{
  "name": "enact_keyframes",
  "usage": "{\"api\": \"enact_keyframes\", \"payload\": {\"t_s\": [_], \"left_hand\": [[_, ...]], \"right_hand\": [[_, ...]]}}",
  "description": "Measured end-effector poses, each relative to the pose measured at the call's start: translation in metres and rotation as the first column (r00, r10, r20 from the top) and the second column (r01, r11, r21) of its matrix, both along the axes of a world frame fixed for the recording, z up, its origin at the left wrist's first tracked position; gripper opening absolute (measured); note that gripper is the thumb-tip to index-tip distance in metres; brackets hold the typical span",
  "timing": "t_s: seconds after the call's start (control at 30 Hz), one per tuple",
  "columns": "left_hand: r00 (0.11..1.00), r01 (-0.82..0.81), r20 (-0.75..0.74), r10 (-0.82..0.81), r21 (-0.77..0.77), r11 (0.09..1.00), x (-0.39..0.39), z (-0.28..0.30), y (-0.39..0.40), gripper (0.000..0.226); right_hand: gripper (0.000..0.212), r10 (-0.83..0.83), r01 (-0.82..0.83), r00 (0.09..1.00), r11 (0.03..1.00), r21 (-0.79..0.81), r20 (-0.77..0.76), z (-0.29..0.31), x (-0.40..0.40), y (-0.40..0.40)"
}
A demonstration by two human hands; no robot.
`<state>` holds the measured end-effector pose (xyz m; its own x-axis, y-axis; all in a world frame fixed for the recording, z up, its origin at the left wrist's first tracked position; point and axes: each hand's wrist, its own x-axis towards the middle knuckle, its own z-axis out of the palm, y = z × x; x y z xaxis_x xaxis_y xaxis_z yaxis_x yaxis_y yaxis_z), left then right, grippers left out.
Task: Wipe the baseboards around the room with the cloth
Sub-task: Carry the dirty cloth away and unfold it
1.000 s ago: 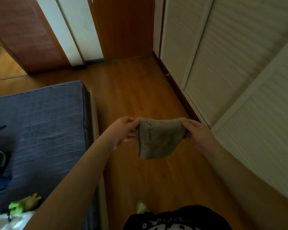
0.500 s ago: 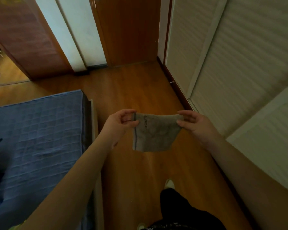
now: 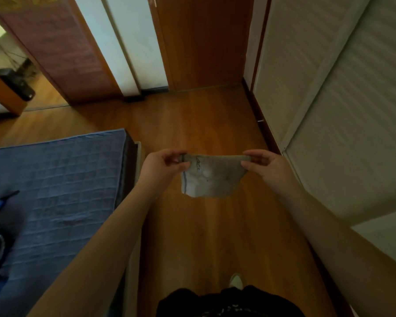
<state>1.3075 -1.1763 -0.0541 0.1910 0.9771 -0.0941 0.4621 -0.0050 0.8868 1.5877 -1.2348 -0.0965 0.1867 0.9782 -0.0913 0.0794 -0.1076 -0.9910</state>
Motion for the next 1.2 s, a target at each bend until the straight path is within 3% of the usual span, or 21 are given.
{"api": "enact_keyframes", "payload": {"t_s": [0.1, 0.27, 0.4, 0.5, 0.63, 0.8, 0.9, 1.0, 1.07, 1.2], "left_hand": [[0.996, 0.016, -0.089, -0.010, 0.062, 0.998, -0.008, 0.005, 0.022, 0.043], [0.948, 0.015, -0.314, 0.059, 0.228, 0.974, -0.033, 0.008, 0.069, 0.036], [0.898, 0.094, -0.435, 0.062, 0.327, 0.940, -0.066, 0.005, 0.117, 0.027], [0.921, 0.124, -0.389, 0.007, 0.312, 0.942, -0.096, 0.005, 0.152, 0.017], [0.979, 0.197, -0.074, -0.190, 0.109, 0.974, -0.127, 0.015, 0.191, 0.009], [0.977, 0.143, 0.157, -0.141, 0.004, 0.990, -0.140, 0.032, 0.237, 0.019], [0.954, 0.099, 0.289, -0.076, -0.066, 0.993, -0.139, 0.035, 0.260, 0.018], [0.912, 0.107, 0.409, -0.029, -0.168, 0.980, -0.138, 0.034, 0.282, 0.032], [0.912, 0.114, 0.407, -0.047, -0.142, 0.983, -0.137, 0.031, 0.299, 0.033], [0.978, 0.079, 0.195, -0.071, -0.036, 0.996, -0.129, 0.018, 0.339, 0.021]], "right_hand": [[0.035, 0.076, -0.078, 0.996, 0.997, 0.029, 0.051, 0.009, -0.004, 0.032], [0.026, 0.041, -0.113, 0.897, 0.984, 0.139, 0.440, 0.014, -0.031, 0.089], [0.014, 0.050, -0.196, 0.822, 0.960, 0.200, 0.567, 0.015, -0.061, 0.140], [0.009, 0.154, -0.232, 0.877, 0.965, 0.122, 0.455, 0.022, -0.088, 0.177], [0.013, 0.150, -0.226, 0.905, 0.962, 0.153, 0.398, 0.034, -0.124, 0.221], [0.018, 0.075, -0.141, 0.950, 0.969, 0.203, 0.302, 0.051, -0.151, 0.268], [0.026, 0.096, -0.102, 0.994, 0.989, 0.105, 0.060, 0.054, -0.157, 0.293], [0.030, 0.113, -0.112, 0.980, 0.994, 0.015, -0.165, 0.058, -0.156, 0.313], [0.032, 0.132, -0.133, 0.968, 0.991, 0.008, -0.213, 0.063, -0.149, 0.330], [0.032, 0.222, -0.222, 0.958, 0.975, 0.021, -0.184, 0.066, -0.131, 0.366]]}}
